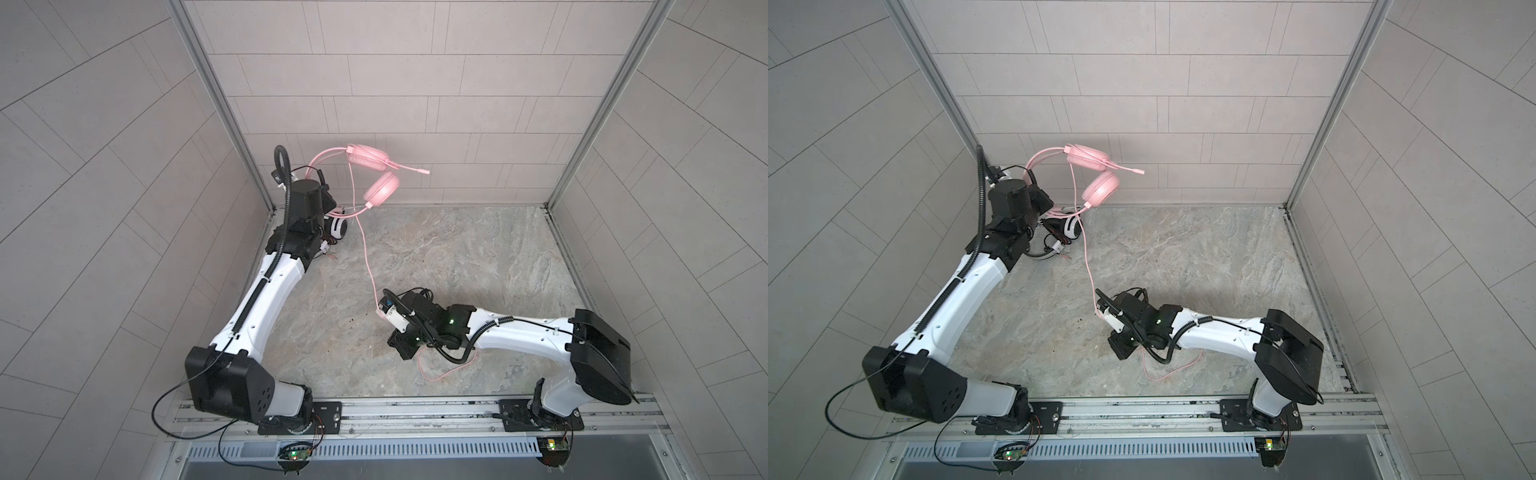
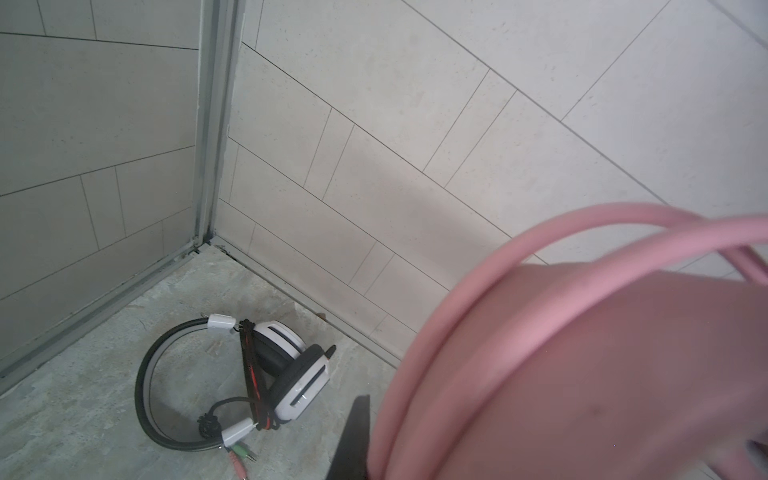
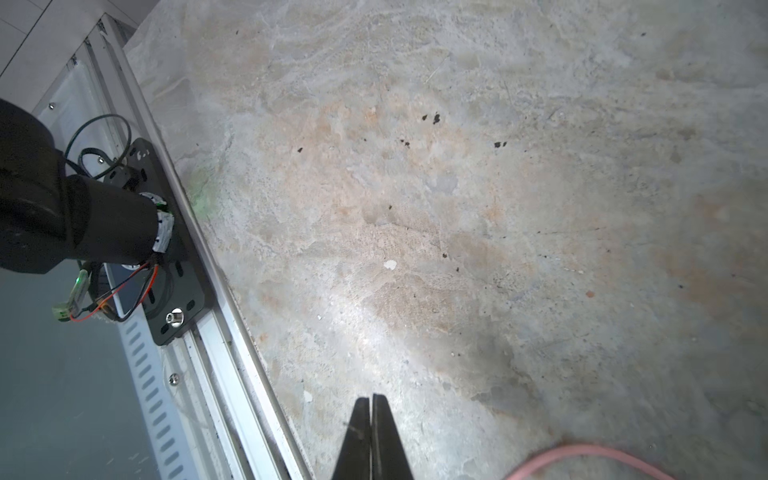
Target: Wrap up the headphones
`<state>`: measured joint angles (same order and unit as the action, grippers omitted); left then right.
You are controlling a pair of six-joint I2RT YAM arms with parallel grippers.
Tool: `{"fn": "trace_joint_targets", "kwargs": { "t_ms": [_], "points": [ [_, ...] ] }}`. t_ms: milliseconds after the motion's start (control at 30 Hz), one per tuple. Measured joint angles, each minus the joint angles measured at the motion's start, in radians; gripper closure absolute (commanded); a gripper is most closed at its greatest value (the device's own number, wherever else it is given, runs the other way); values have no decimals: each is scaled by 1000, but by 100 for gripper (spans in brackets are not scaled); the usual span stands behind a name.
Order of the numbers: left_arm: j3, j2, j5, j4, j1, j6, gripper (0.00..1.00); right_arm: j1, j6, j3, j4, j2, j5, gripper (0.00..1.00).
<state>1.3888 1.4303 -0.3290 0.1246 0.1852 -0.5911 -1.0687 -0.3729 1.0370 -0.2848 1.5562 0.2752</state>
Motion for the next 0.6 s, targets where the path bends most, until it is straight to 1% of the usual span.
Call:
{"fn": "trace_joint_targets", "kwargs": {
  "t_ms": [267,433,600],
  "points": [
    [-43,119,-94,-43,-11,87,100,-45,46,86,-191,-138,-120,100],
    [-124,125,-146,-77,-11,106,100,-50,97,129,-254,-243,-199,100],
    [-161,124,-157,-82,-10,119,100,-50,145,201,-296,-291,-266,100]
  ]
}}
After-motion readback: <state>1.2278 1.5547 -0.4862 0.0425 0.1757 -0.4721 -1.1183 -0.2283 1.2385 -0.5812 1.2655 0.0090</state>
